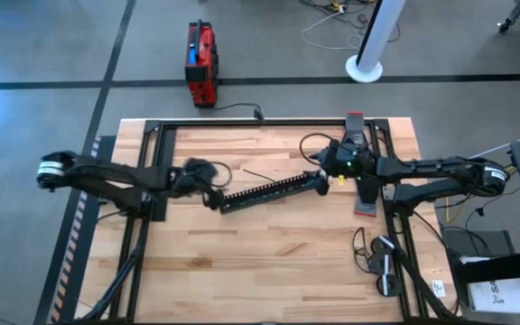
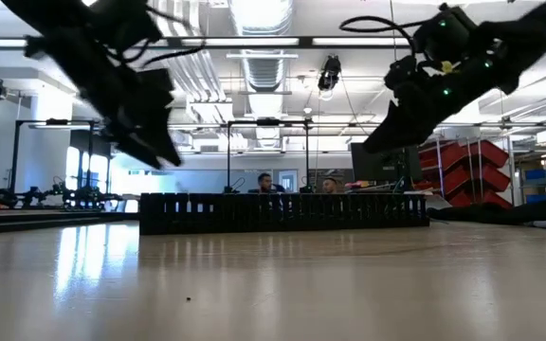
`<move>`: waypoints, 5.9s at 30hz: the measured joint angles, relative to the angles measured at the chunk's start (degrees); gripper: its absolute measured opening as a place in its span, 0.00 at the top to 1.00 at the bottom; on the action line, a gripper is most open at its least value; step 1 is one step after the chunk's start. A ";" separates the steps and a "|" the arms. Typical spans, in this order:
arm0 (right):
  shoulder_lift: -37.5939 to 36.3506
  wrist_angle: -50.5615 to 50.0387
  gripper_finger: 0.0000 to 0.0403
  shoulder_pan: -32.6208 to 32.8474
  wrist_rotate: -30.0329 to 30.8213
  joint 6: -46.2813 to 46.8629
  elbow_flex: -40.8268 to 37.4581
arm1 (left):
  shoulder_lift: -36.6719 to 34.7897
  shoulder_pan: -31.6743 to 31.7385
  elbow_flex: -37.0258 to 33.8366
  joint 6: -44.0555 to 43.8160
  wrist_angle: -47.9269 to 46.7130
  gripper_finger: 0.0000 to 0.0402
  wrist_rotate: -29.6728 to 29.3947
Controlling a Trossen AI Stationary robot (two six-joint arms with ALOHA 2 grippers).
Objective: Ziptie cables
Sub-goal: Close the black cable duct
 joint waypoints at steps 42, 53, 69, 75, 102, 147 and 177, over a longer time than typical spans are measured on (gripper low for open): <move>5.68 22.91 0.42 11.68 -0.01 -1.17 -9.44 | 19.49 38.39 -8.93 -15.47 14.73 0.56 -13.55; 5.68 19.98 0.42 11.68 -0.01 0.30 -9.55 | 13.55 41.43 -10.99 -13.39 11.64 0.57 -13.15; 5.68 21.06 0.46 11.68 0.02 -0.70 -10.10 | 16.80 38.63 -21.31 -13.31 33.71 0.89 -12.63; 5.68 23.58 0.46 11.68 0.03 -1.90 -10.12 | 16.83 37.10 -21.33 -12.77 35.97 0.99 -10.72; 18.31 40.93 0.42 13.28 0.04 4.60 -10.03 | -0.85 16.16 -12.47 1.47 44.97 1.00 0.75; 25.55 45.61 0.39 14.53 0.01 4.87 -7.97 | 28.96 17.48 -2.89 -0.38 38.72 0.19 -17.35; 20.53 43.50 0.40 15.05 0.00 3.19 -7.70 | 34.31 19.02 -6.40 -11.26 38.75 0.50 -12.74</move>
